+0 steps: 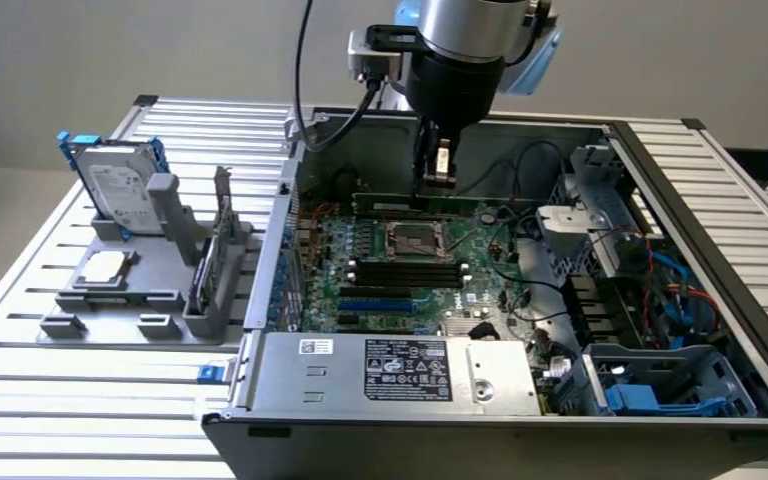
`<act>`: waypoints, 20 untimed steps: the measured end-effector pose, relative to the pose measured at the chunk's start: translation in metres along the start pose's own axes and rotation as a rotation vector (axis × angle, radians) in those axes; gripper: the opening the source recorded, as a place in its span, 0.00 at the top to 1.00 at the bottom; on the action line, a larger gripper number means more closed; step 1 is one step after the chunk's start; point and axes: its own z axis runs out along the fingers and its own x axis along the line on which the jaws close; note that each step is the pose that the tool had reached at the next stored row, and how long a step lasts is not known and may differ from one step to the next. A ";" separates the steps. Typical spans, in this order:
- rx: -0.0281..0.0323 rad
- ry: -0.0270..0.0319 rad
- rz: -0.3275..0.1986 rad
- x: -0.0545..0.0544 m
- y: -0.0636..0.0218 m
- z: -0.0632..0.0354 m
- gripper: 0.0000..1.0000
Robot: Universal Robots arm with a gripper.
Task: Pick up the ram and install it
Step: 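Insert the ram into the slot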
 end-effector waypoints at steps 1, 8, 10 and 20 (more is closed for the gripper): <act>0.0000 0.0017 0.000 0.000 0.0000 0.0000 0.86; 0.0001 0.0026 0.000 0.000 0.0000 0.0000 0.86; 0.0001 0.0029 0.000 0.000 0.0000 0.0000 0.86; 0.0305 0.0018 -0.001 0.000 -0.0004 0.0103 0.86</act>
